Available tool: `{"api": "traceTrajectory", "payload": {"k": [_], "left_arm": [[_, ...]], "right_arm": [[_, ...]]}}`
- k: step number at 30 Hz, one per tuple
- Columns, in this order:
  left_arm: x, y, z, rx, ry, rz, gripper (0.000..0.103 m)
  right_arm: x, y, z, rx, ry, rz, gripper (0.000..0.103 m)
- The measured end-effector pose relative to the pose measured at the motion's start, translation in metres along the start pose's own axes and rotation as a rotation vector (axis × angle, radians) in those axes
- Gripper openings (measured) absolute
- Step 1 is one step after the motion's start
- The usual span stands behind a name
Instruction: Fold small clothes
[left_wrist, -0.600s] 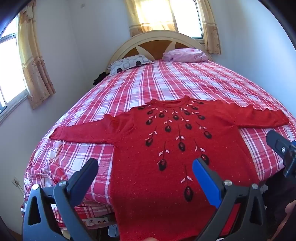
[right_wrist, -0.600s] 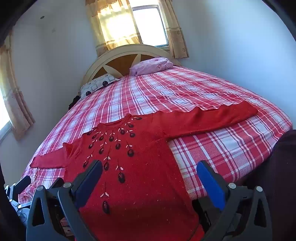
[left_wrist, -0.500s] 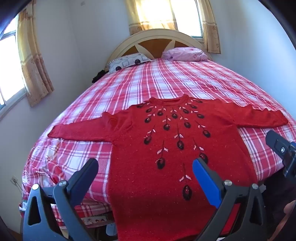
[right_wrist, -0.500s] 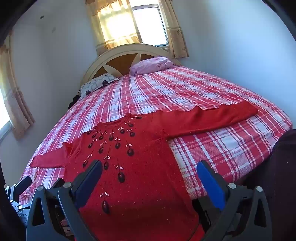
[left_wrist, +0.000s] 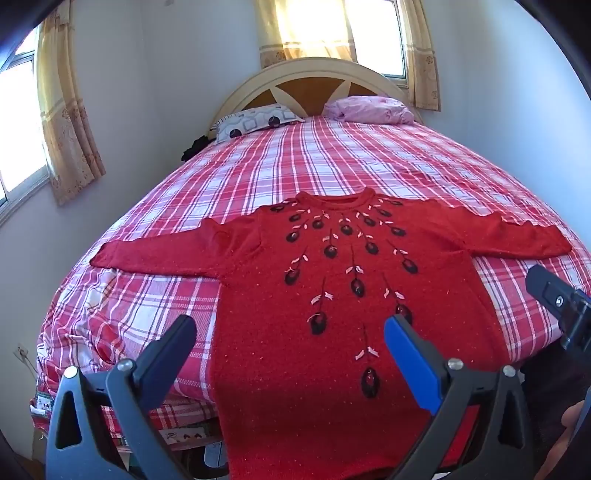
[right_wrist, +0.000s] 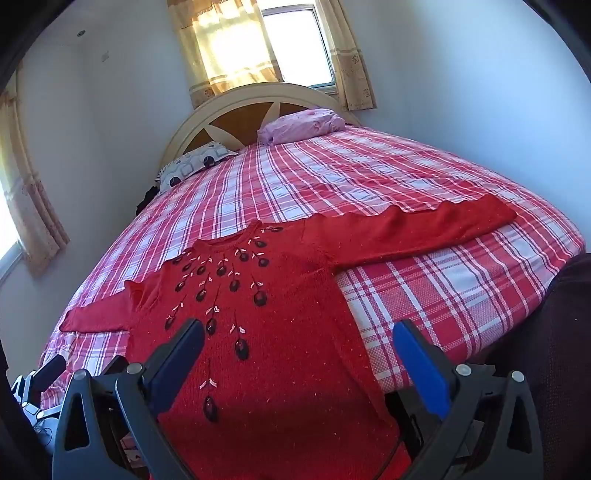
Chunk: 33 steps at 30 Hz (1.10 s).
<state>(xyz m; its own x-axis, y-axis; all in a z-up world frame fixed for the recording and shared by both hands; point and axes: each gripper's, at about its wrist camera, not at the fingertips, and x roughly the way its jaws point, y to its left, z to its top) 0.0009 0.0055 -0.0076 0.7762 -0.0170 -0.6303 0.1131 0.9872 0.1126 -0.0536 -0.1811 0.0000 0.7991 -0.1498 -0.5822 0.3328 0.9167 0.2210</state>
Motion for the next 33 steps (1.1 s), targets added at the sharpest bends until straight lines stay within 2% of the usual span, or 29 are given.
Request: {"api": "traceTrajectory", "payload": {"k": [33], "left_arm": [[0.0025, 0.0007, -0.0005, -0.011, 0.013, 0.001, 0.103]], "right_arm": [[0.0048, 0.0006, -0.0029, 0.003, 0.029, 0.006, 0.102]]}}
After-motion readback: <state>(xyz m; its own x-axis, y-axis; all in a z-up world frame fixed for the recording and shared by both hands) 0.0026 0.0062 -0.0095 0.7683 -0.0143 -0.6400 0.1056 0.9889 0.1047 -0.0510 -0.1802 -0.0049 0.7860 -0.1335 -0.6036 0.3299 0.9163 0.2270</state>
